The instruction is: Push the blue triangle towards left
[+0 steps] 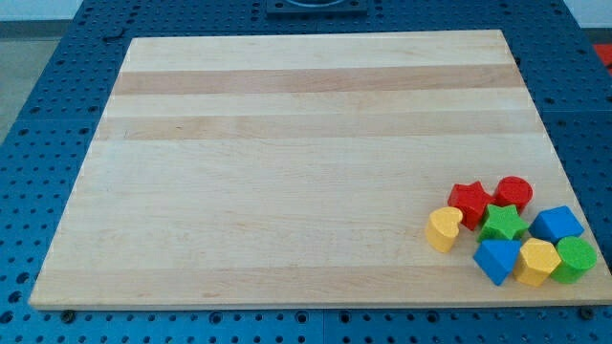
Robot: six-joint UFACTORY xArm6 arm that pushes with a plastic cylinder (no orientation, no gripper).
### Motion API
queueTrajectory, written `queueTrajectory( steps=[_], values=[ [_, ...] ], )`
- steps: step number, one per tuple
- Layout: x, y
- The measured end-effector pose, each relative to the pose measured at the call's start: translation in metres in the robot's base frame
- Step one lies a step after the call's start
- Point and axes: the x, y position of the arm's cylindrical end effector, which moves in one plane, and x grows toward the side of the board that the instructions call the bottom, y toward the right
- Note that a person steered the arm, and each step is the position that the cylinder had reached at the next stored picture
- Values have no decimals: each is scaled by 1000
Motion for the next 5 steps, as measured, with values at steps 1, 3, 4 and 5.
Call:
queueTrajectory(
  steps=[1, 3, 4, 5],
  values=[
    [47, -1],
    [51, -69],
    [50, -117],
    [32, -165]
  ],
)
